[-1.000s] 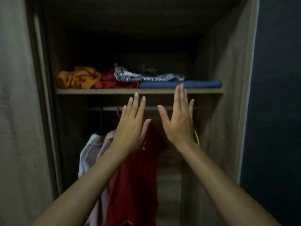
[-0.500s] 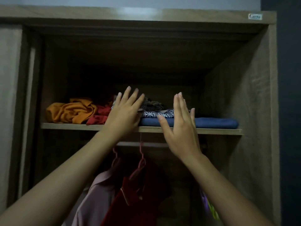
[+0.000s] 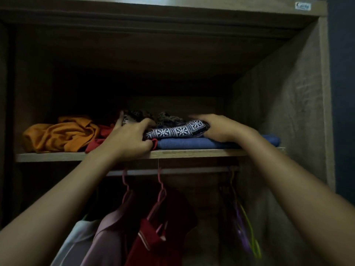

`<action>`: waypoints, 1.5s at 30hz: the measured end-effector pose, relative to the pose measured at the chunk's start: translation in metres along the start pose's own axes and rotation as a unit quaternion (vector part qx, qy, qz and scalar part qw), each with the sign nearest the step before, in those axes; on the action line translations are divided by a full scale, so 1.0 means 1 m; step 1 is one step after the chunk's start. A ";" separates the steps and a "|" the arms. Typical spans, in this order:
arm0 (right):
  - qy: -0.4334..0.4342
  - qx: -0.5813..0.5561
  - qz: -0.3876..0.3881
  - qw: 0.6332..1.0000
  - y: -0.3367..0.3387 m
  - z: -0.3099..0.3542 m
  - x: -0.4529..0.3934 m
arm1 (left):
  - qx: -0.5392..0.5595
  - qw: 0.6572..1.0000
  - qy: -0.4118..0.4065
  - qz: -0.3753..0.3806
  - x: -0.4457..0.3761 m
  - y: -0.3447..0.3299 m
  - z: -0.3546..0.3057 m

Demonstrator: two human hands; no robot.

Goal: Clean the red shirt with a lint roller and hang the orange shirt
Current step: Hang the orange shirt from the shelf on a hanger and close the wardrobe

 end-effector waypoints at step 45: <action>-0.132 0.086 -0.026 0.987 0.001 -0.051 0.028 | 0.044 0.991 -0.093 0.081 -0.026 -0.023 -0.068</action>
Point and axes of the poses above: each hand's wrist, its own x-axis away from the middle knuckle, its own y-axis out of the back of the hand, z = x × y, the point moved 4 cm from there along -x, towards the middle knuckle, and after that the axes turned 15 degrees about z, right-handed, at the moved point
